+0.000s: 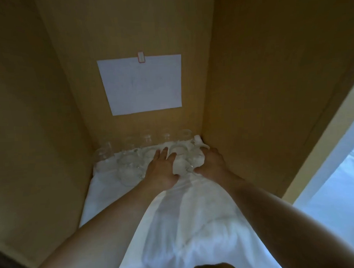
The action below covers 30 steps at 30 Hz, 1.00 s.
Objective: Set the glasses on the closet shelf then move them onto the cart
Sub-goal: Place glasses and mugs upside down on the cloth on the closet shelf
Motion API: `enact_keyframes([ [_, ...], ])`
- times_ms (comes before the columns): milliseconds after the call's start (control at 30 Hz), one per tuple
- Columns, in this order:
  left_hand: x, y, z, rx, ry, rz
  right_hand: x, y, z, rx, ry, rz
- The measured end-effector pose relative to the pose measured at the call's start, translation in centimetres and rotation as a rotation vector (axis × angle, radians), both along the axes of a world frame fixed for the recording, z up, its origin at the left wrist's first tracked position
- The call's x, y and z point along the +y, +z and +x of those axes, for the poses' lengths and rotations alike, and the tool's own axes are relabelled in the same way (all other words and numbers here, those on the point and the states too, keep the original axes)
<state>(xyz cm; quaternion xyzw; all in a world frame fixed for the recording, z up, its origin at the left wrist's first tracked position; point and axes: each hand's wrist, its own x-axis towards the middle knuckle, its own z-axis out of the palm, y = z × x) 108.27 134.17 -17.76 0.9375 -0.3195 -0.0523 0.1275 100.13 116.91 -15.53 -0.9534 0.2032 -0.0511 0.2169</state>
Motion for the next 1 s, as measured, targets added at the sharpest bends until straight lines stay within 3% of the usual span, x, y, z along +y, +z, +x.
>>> enact_keyframes([
  [333, 5.1, 3.7, -3.5, -0.05, -0.043, -0.167, 7.1, 1.8, -4.2, -0.033, 0.024, -0.191],
  [567, 8.0, 4.4, -6.7, -0.044, -0.067, -0.196, 10.6, 1.7, -8.7, 0.03, -0.079, -0.143],
  [1000, 13.0, 6.7, -14.8, -0.05, 0.003, -0.295, 14.9, 3.3, -14.4, 0.029, 0.01, -0.197],
])
